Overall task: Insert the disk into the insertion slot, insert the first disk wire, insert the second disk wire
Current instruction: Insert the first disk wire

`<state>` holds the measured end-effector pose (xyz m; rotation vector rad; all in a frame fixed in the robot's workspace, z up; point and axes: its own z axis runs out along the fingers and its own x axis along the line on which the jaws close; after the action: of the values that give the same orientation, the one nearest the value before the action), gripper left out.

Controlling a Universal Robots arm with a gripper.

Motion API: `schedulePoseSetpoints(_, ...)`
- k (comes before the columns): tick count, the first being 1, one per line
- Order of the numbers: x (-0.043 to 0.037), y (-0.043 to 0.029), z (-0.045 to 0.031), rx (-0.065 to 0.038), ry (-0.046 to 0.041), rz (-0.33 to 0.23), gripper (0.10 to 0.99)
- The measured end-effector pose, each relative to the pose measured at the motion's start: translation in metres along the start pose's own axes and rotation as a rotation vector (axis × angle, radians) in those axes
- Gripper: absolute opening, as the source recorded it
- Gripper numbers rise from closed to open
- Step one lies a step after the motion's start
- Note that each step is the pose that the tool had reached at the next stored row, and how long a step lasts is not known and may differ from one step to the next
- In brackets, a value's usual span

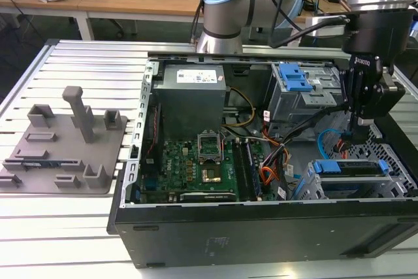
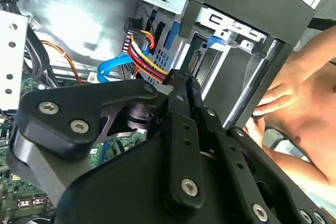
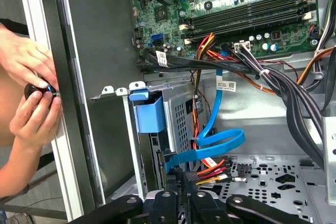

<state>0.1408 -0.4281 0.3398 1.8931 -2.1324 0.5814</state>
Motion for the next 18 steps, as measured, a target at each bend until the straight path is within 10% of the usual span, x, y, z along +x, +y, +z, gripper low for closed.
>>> schedulePoseSetpoints(1, -0.0002, -0.0015, 0.0002, -0.002, 0.0001, -0.001, 0.165)
schedulePoseSetpoints(3, -0.0024, -0.0175, 0.0016, -0.081, 0.0079, -0.040, 0.165)
schedulePoseSetpoints(6, -0.0037, -0.0289, 0.0027, -0.143, 0.0141, -0.070, 0.165)
schedulePoseSetpoints(8, -0.0001, -0.0317, 0.0049, -0.161, 0.0101, -0.079, 0.165)
schedulePoseSetpoints(14, 0.0144, -0.0337, 0.0068, -0.171, -0.0734, -0.079, 0.165)
schedulePoseSetpoints(17, 0.0247, -0.0351, 0.0076, -0.180, -0.1664, -0.078, 0.165)
schedulePoseSetpoints(18, 0.0266, -0.0355, 0.0077, -0.182, -0.1776, -0.078, 0.165)
